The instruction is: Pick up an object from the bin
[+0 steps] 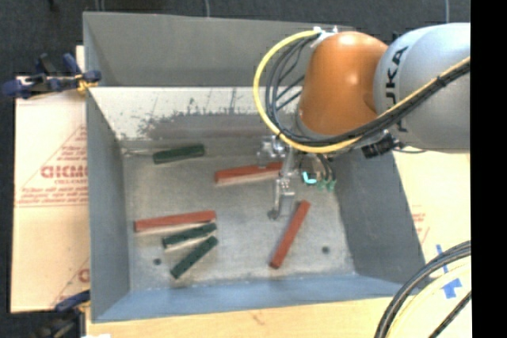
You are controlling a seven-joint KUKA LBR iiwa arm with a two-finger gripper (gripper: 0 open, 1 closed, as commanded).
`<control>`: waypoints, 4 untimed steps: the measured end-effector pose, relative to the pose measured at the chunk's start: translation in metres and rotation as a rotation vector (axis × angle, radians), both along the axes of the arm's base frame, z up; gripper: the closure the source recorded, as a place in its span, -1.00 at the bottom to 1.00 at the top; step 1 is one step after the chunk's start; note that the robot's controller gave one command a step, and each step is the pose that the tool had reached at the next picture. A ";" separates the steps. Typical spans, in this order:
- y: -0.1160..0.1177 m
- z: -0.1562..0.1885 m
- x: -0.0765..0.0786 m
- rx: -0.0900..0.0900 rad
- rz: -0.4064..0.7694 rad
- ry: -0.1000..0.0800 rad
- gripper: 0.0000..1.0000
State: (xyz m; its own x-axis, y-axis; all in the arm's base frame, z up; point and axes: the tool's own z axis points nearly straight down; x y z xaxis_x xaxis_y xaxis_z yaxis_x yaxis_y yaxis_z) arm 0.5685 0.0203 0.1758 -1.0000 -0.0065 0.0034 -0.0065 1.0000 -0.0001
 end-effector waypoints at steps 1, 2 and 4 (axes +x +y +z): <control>0.000 0.004 0.002 0.000 0.000 -0.007 -1.00; -0.026 -0.020 -0.010 0.000 0.038 -0.010 -1.00; -0.066 -0.077 -0.052 0.001 0.269 -0.001 -1.00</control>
Offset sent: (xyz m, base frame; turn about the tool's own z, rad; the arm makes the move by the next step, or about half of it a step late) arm -0.0220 -0.0519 -0.0434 -0.0688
